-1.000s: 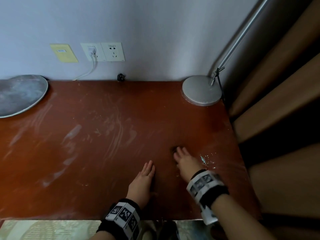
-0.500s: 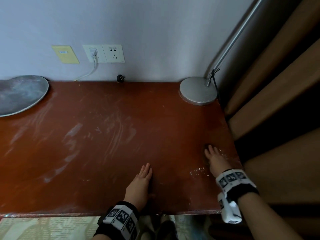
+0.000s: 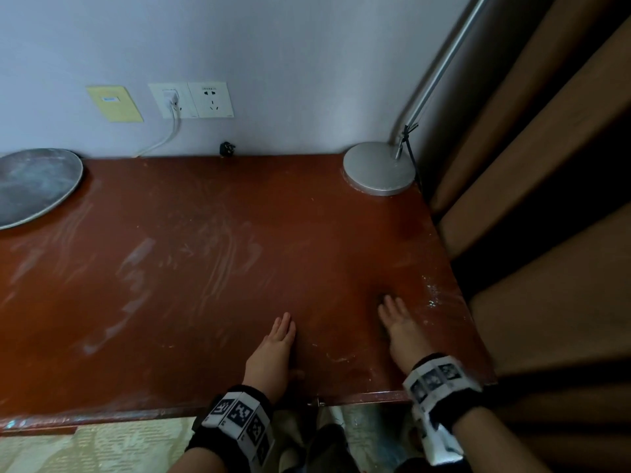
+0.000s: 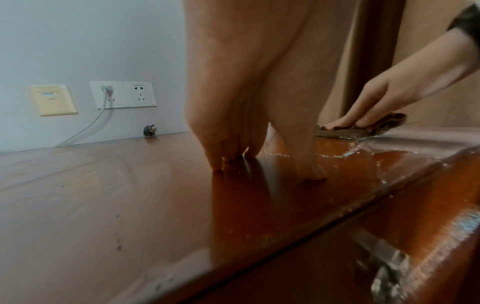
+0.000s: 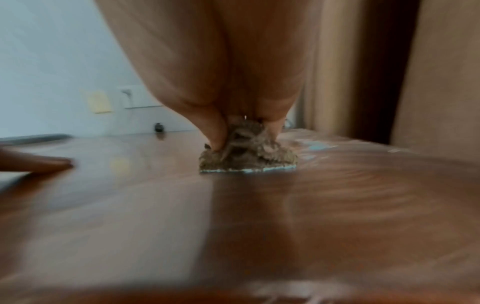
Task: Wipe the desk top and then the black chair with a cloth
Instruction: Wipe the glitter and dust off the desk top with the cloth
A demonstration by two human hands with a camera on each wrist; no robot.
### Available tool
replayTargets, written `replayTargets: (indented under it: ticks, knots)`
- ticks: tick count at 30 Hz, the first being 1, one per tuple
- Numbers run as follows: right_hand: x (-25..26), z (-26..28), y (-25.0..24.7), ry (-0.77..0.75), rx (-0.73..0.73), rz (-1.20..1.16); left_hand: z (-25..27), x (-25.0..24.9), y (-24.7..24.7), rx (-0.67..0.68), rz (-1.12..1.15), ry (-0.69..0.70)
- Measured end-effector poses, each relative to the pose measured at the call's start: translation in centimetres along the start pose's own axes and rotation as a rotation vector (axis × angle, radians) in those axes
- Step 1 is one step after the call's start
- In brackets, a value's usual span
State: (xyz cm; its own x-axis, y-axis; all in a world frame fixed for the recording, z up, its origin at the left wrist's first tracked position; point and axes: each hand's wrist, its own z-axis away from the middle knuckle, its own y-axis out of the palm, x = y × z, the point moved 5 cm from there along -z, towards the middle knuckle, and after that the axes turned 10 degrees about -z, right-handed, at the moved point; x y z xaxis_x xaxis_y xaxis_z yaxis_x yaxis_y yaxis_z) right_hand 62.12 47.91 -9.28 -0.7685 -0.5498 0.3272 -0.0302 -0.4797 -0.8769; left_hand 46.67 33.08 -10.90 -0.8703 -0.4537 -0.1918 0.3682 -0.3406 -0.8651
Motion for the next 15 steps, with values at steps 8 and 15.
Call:
replayTargets:
  ticks: [8, 15]
  knots:
    - [7.0, 4.9, 5.3, -0.343, 0.072, -0.04, 0.0, 0.6, 0.0, 0.003, -0.019, 0.074]
    - [4.8, 3.9, 6.4, -0.169, -0.172, 0.004, 1.0, 1.1, 0.5, 0.014, -0.035, 0.099]
